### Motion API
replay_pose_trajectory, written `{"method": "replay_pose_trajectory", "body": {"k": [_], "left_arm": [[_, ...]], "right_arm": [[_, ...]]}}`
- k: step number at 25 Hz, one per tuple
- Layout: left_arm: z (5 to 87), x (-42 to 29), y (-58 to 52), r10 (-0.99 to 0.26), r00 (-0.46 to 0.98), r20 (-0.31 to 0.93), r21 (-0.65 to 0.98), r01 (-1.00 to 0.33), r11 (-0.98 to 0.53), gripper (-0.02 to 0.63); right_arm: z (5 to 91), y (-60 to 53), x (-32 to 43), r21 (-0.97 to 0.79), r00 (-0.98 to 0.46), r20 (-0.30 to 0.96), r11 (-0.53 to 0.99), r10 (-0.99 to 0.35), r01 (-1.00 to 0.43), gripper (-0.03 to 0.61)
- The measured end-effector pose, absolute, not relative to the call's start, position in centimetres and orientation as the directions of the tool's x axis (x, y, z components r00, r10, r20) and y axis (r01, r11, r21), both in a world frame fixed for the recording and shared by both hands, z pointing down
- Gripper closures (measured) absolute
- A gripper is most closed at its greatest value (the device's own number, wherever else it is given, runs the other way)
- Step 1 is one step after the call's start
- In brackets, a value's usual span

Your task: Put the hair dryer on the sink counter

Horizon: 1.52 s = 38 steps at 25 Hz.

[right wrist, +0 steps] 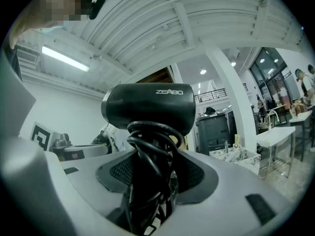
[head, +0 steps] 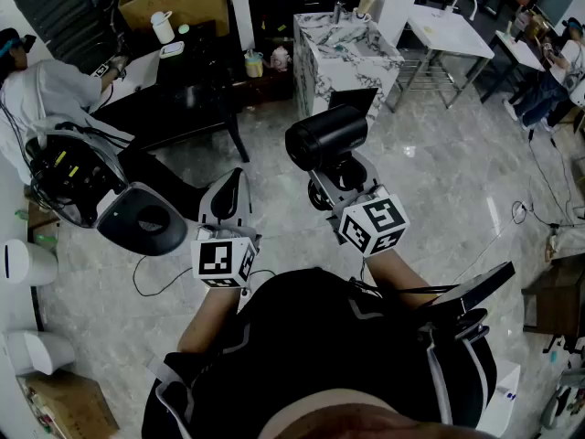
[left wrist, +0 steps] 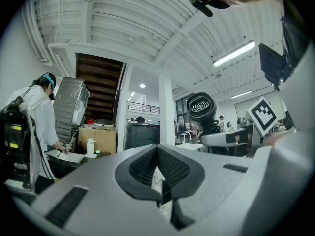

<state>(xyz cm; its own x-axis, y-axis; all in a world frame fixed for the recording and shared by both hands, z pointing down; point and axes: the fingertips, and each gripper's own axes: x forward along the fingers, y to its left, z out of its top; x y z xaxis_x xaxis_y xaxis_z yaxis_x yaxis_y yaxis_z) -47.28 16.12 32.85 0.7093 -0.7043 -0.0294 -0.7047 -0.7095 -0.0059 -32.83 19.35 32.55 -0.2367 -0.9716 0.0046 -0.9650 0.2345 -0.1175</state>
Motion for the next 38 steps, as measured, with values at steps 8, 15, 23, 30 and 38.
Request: {"method": "replay_pose_trajectory", "body": {"k": [8,15,23,30,38], "left_arm": [[32.4,-45.8,15.1,-0.726,0.687,-0.024,-0.012,-0.726,-0.687,0.609],[31.6,-44.3,15.1,-0.706,0.708,-0.033,-0.015,-0.706,-0.708,0.609],[32.1,-44.4,15.5,-0.684,0.729,-0.030,-0.007,-0.684,-0.729,0.609],[32.1,-44.8,16.0,-0.653,0.757,-0.039,-0.001,-0.653,-0.757,0.609],[34.3,-43.0,16.3,-0.591,0.804,-0.063,0.004,-0.592,-0.806,0.609]], "right_arm": [[33.0,19.1,-32.2,-0.127,-0.193,0.010,0.190,-0.981,-0.974,0.342],[32.4,19.3,-31.7,-0.117,-0.171,0.011,0.169,-0.985,-0.979,0.342],[32.4,19.6,-32.3,-0.120,-0.166,-0.006,0.166,-0.986,-0.979,0.341],[32.0,20.4,-33.0,-0.118,-0.135,-0.024,0.137,-0.990,-0.984,0.341],[34.1,21.0,-31.1,-0.096,-0.063,-0.020,0.065,-0.998,-0.993,0.342]]}}
